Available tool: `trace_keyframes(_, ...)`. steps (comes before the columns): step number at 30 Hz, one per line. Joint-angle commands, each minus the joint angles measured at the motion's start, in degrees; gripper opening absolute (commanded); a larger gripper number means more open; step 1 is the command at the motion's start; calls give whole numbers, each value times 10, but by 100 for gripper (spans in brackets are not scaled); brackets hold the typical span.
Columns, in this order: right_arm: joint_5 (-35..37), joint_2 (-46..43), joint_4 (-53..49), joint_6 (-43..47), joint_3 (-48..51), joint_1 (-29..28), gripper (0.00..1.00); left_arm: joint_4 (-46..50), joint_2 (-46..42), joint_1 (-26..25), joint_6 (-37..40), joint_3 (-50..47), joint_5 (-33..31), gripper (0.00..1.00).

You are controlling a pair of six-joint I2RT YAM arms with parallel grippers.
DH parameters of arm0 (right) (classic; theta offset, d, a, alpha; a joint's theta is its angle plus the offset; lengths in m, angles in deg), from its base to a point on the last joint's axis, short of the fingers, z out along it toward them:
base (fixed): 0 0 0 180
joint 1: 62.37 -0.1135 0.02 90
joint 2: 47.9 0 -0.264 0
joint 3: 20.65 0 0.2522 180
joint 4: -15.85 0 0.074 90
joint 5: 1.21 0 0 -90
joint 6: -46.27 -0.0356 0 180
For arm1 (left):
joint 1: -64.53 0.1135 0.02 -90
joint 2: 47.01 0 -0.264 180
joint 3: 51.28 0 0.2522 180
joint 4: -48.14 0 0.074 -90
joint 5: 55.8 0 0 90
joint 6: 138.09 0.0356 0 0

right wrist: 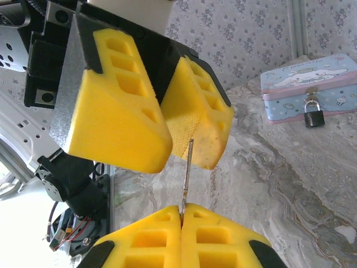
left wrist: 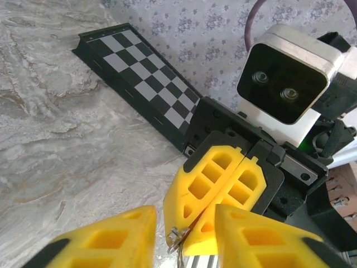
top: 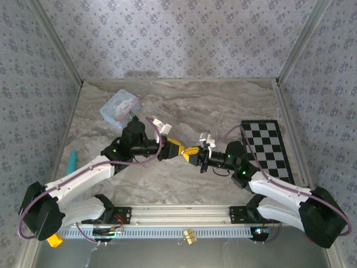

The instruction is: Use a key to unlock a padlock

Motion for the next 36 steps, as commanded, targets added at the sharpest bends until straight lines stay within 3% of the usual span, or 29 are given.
trace_keyframes(1, -13, -6, 19, -6, -12, 4, 0, -20, 5, -1, 10, 20, 27, 29)
trace_keyframes(18, 4, -5, 32, -18, -5, 9, 0, -18, 2, -4, 5, 21, 21, 0)
trace_keyframes(22, 16, -10, 47, -33, 6, 13, 15, -9, -6, -4, 4, 21, -14, 0)
trace_keyframes(24, 36, -13, 51, -43, 11, 15, 32, -11, -12, -4, 0, 16, -46, 0)
trace_keyframes(27, 101, -24, 74, -64, 33, 14, 50, 21, -26, -4, 6, 13, -150, 0)
trace_keyframes(29, 133, -25, 107, -86, 50, 14, 60, 22, -36, -4, 14, 5, -186, 0)
trace_keyframes(36, 66, 12, 161, -165, 23, 14, 58, -21, -31, -7, 6, -5, -152, 0)
